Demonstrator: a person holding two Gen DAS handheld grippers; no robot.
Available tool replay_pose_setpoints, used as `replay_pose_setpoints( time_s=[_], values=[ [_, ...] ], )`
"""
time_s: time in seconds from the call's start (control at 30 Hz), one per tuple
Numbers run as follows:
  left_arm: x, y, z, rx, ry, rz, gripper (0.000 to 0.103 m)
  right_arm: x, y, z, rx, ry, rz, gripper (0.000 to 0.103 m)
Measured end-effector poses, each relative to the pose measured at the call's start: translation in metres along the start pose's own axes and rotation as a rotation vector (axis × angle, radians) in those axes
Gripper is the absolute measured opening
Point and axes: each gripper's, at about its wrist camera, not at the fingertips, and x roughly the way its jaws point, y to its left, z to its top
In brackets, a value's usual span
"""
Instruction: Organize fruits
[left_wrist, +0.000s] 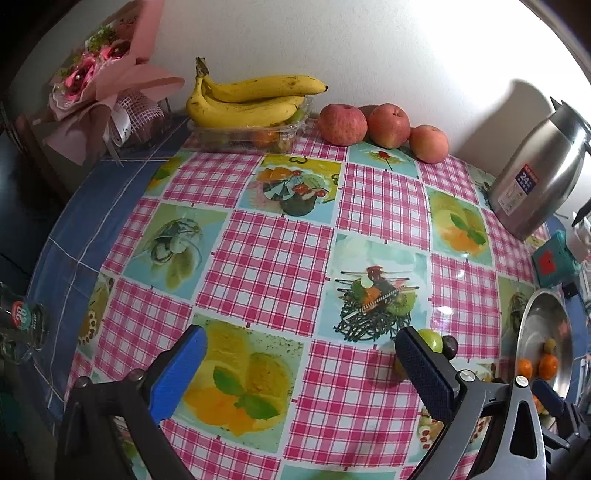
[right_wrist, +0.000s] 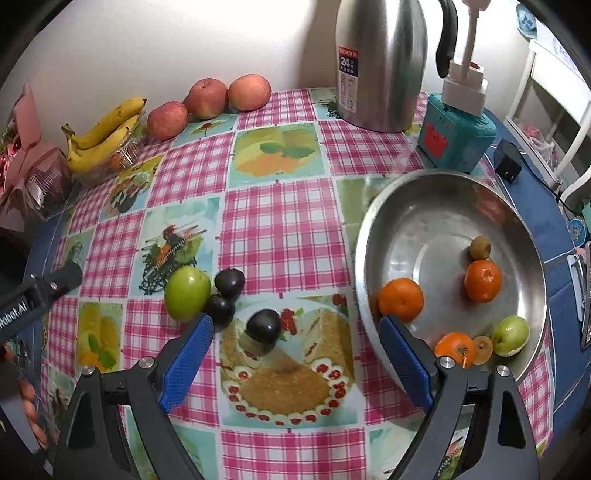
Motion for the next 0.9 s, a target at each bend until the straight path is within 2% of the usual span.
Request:
replay_pose_setpoints(
  time_s=[0.27,0.47,0.9],
  values=[
    [0.005,-0.008,0.004,0.002,0.004,0.016,0.103,0.01,0.016,0.013,0.002,0.024,0.035,0.092],
    [0.007,-0.016,0.009,0.008,-0.002,0.0,0.103,0.018,0.018,0.019,0.006,0.044,0.045,0.092],
    [0.034,-0.014,0.0,-0.053,0.086,-0.018,0.103,0.033,0.019,0.015,-0.028,0.096,0.058,0.092]
  ],
)
